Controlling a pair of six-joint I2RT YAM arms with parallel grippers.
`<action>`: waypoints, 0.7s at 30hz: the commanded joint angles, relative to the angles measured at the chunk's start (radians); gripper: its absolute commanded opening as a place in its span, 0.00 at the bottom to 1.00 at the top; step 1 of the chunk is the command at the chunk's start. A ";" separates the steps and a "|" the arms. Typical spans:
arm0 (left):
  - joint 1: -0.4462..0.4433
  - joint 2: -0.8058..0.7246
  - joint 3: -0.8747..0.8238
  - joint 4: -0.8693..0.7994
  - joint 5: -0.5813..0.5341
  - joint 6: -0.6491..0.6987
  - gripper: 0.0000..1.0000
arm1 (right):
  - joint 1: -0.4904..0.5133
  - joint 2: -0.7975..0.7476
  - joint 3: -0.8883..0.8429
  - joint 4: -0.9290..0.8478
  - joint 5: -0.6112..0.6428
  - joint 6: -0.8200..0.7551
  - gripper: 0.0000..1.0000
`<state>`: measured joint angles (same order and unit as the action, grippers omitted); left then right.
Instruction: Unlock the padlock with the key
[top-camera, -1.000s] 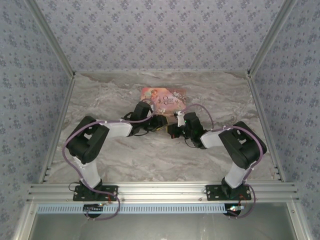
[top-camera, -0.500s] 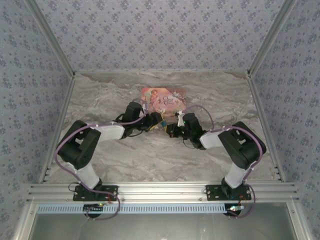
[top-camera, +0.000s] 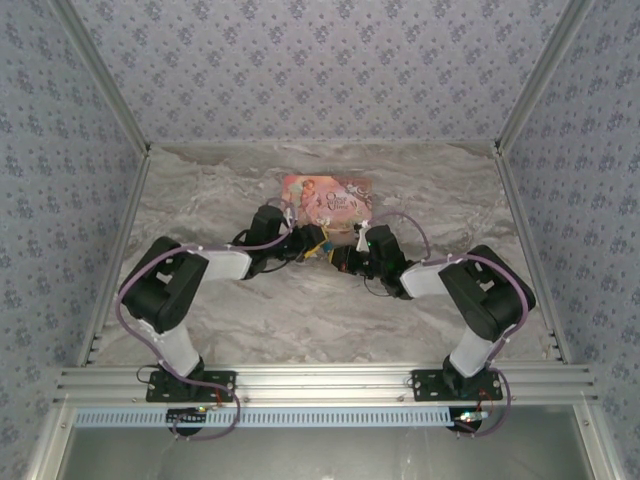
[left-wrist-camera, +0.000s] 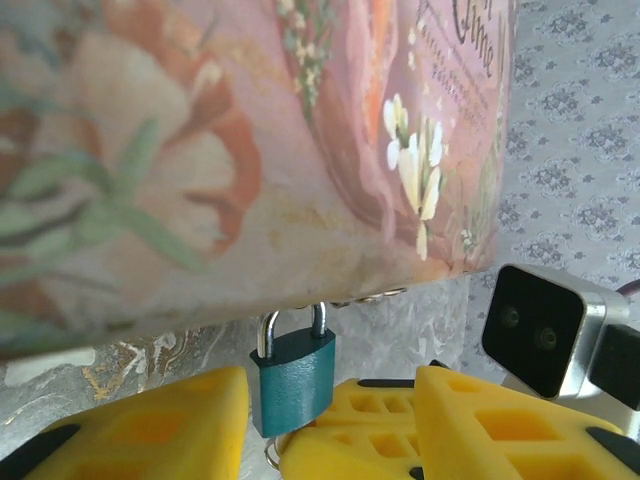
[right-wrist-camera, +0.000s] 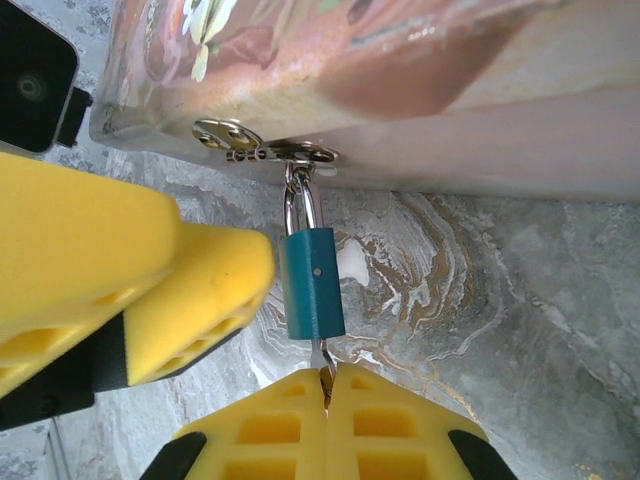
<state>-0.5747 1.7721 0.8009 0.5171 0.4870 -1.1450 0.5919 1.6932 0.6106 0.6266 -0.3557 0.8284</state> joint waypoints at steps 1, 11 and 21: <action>-0.013 0.019 0.001 0.038 0.021 -0.020 0.46 | 0.003 -0.030 0.035 -0.015 -0.023 0.047 0.00; -0.028 0.050 0.023 0.018 0.023 -0.029 0.39 | -0.003 -0.027 0.044 -0.001 -0.037 0.107 0.00; -0.028 0.045 0.034 -0.084 -0.012 -0.029 0.46 | -0.005 -0.030 0.055 -0.026 -0.029 0.100 0.00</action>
<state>-0.5873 1.7969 0.8177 0.5304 0.4774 -1.1534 0.5869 1.6917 0.6346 0.5949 -0.3672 0.9207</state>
